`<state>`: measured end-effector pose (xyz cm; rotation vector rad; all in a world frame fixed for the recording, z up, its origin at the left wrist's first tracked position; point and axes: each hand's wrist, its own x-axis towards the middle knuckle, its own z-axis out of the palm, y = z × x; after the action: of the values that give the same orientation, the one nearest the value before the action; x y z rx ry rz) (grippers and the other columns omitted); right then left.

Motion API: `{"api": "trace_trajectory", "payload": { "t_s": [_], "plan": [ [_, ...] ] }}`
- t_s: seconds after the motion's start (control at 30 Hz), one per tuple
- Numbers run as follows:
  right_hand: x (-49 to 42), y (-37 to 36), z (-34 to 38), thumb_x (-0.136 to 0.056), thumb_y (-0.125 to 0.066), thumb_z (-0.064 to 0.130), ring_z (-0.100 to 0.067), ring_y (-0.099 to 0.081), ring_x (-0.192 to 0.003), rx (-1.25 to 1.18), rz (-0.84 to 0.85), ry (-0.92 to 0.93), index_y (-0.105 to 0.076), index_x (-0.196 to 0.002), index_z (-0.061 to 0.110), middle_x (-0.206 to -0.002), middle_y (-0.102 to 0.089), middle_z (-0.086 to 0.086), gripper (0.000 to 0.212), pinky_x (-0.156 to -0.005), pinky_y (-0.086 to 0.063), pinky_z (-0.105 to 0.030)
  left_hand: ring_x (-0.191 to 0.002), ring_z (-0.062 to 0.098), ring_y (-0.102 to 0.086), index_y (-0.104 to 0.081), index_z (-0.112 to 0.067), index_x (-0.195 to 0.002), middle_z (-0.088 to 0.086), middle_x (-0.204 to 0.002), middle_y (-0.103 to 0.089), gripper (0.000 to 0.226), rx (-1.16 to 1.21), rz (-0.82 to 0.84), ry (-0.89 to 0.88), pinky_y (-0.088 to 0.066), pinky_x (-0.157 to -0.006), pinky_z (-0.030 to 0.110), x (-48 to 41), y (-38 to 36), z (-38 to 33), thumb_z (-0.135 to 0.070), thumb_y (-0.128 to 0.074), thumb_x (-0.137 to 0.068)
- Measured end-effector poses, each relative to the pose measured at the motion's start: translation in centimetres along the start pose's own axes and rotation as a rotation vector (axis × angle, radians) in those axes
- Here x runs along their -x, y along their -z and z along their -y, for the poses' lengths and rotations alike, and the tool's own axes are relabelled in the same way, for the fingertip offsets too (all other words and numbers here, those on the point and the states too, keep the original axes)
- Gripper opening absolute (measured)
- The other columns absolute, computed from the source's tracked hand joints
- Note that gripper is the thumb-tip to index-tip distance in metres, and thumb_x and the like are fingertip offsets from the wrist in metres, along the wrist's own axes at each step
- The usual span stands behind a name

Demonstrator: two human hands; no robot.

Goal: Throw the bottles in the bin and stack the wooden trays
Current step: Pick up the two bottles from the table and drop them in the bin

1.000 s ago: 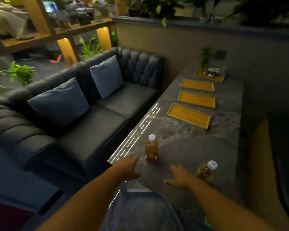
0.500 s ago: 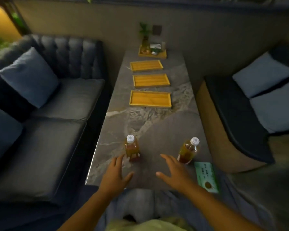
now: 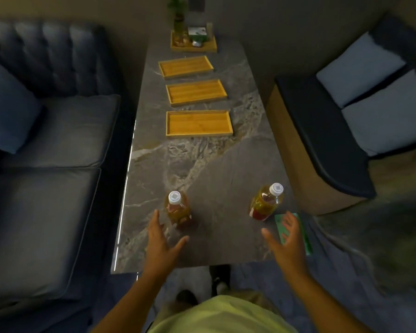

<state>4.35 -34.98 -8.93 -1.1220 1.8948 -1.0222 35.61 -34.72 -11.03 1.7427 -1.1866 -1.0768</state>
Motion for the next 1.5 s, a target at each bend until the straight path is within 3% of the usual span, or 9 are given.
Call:
{"api": "trace_trajectory", "payload": {
  "t_s": [0.37, 0.67, 0.77, 0.87, 1.0, 1.17, 1.3, 1.4, 1.5],
  "plan": [
    [-7.7, -2.4, -0.9, -0.071, -0.086, 0.017, -0.031, -0.058, -0.12, 0.02, 0.1, -0.078, -0.048, -0.138, 0.009, -0.129, -0.062, -0.013, 0.077, -0.104, -0.046, -0.049, -0.124, 0.012, -0.054, -0.017, -0.025, -0.15, 0.002, -0.141, -0.05, 0.107, 0.084, -0.025, 0.147, -0.045, -0.106, 0.047, -4.1, -2.3, -1.5, -0.029, -0.083, -0.066],
    [-10.5, -2.6, -1.0, -0.072, -0.085, 0.02, -0.015, -0.054, -0.104, 0.057, 0.162, -0.072, -0.057, -0.124, 0.009, -0.111, -0.061, -0.003, 0.06, -0.093, -0.041, -0.03, -0.11, 0.013, -0.064, -0.046, -0.036, -0.132, -0.004, -0.122, -0.064, 0.075, 0.128, -0.137, 0.117, -0.053, -0.095, 0.053, -5.4, -4.3, -3.6, -0.039, -0.081, -0.066],
    [-11.2, -2.5, -0.8, -0.072, -0.085, 0.018, -0.008, -0.054, -0.096, 0.047, 0.179, -0.057, -0.053, -0.114, 0.024, -0.104, -0.06, 0.008, 0.053, -0.087, -0.04, -0.018, -0.103, 0.007, -0.066, -0.052, -0.054, -0.112, -0.012, -0.112, -0.067, 0.059, 0.142, -0.18, 0.125, -0.054, -0.093, 0.049, -5.5, -4.8, -3.8, -0.035, -0.081, -0.064],
    [-11.6, -2.4, -0.8, -0.071, -0.085, 0.02, 0.005, -0.052, -0.084, 0.067, 0.211, -0.037, -0.052, -0.105, 0.036, -0.096, -0.055, 0.028, 0.05, -0.075, -0.033, -0.003, -0.108, 0.021, -0.066, -0.054, -0.041, -0.119, 0.001, -0.117, -0.067, 0.066, 0.133, -0.165, 0.121, -0.052, -0.094, 0.054, -5.7, -4.6, -4.3, -0.035, -0.088, -0.063],
    [-11.5, -2.3, -0.2, -0.072, -0.084, 0.025, -0.007, -0.052, -0.104, 0.08, 0.25, -0.037, -0.05, -0.132, 0.02, -0.115, -0.055, 0.011, 0.069, -0.084, -0.038, -0.011, -0.11, 0.01, -0.063, -0.05, -0.021, -0.13, -0.007, -0.12, -0.064, 0.072, 0.085, -0.136, 0.064, -0.053, -0.094, 0.037, -5.9, -4.3, -4.2, -0.013, -0.085, -0.067],
    [-9.8, -2.8, 1.3, -0.072, -0.084, 0.024, -0.013, -0.053, -0.108, 0.099, 0.257, 0.012, -0.044, -0.134, 0.022, -0.118, -0.054, 0.008, 0.074, -0.087, -0.04, -0.023, -0.098, -0.011, -0.062, -0.05, -0.048, -0.113, -0.021, -0.105, -0.064, 0.069, 0.021, -0.04, 0.016, -0.05, -0.072, 0.006, -5.7, -3.2, -4.0, -0.004, -0.081, -0.07],
    [-5.0, -2.9, 3.1, -0.075, -0.081, 0.031, -0.025, -0.053, -0.124, 0.146, 0.239, 0.029, -0.035, -0.144, 0.022, -0.139, -0.054, -0.003, 0.084, -0.103, -0.045, -0.043, -0.1, 0.013, -0.065, -0.05, -0.054, -0.109, -0.012, -0.111, -0.06, 0.065, 0.027, 0.136, -0.023, -0.06, -0.066, 0.027, -3.8, 0.1, -4.3, -0.01, -0.08, -0.073],
    [-5.5, -2.6, 3.7, -0.077, -0.079, 0.034, -0.027, -0.052, -0.125, 0.226, 0.282, 0.047, -0.031, -0.145, 0.024, -0.142, -0.05, -0.004, 0.084, -0.101, -0.044, -0.043, -0.108, 0.024, -0.057, -0.048, -0.036, -0.12, 0.001, -0.118, -0.054, 0.064, -0.108, 0.157, -0.04, -0.057, -0.083, 0.048, -4.8, -0.1, -3.9, -0.026, -0.081, -0.066],
    [-3.3, -1.7, 4.8, -0.076, -0.079, 0.034, -0.028, -0.052, -0.125, 0.335, 0.29, 0.087, -0.032, -0.144, 0.025, -0.142, -0.046, -0.007, 0.083, -0.101, -0.046, -0.043, -0.104, 0.022, -0.054, -0.047, -0.031, -0.12, 0.0, -0.118, -0.047, 0.068, -0.271, 0.224, -0.136, -0.054, -0.087, 0.046, -3.9, 1.2, -3.8, -0.041, -0.079, -0.061]
  ]
}}
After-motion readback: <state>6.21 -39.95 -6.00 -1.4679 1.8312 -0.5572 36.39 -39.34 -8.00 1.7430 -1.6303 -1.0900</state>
